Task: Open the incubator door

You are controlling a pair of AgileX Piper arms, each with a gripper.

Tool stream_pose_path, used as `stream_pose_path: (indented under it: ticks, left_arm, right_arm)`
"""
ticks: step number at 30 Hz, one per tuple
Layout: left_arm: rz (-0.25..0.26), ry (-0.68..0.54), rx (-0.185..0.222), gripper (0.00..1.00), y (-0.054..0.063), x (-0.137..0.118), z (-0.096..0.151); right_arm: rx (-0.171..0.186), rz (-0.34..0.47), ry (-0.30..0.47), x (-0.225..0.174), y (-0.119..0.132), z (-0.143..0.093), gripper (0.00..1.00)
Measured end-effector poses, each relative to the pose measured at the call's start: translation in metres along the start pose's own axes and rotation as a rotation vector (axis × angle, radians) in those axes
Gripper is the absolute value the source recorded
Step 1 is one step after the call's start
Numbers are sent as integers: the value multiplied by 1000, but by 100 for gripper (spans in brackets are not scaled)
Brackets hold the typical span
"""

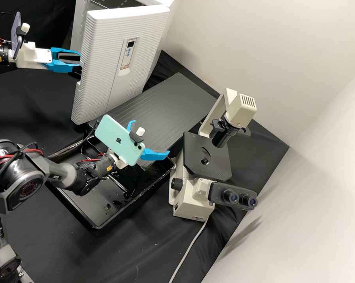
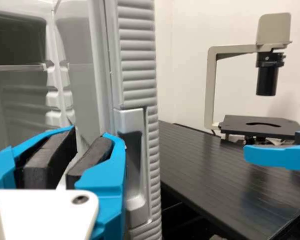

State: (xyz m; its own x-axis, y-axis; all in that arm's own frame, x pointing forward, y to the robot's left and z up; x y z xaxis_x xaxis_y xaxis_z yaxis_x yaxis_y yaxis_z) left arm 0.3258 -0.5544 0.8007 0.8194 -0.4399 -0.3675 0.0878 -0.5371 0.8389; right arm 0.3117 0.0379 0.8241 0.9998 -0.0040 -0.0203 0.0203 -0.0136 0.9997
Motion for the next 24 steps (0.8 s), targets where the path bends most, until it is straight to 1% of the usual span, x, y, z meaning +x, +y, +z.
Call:
stream_pose_path:
  ticks: [6, 11, 14, 17, 21, 24]
  left_arm:
    - [-9, -31, -7, 0, -4, 2, 2]
    - [-23, -56, 5, 0, -6, 2, 6]
    - [-29, -78, 22, 0, -6, 2, 8]
    - [-22, -88, 23, 0, -6, 2, 9]
    - [-30, -81, 12, 0, -9, -7, 12]
    - [-12, -62, -2, 0, -6, -21, 18]
  right_arm:
    - [0, 0, 0, 0, 0, 0, 100]
    - [0, 0, 0, 0, 0, 0, 100]
    - [0, 0, 0, 0, 0, 0, 100]
    - [0, 0, 0, 0, 0, 0, 100]
    - [0, 0, 0, 0, 0, 0, 100]
    - [0, 0, 0, 0, 0, 0, 100]
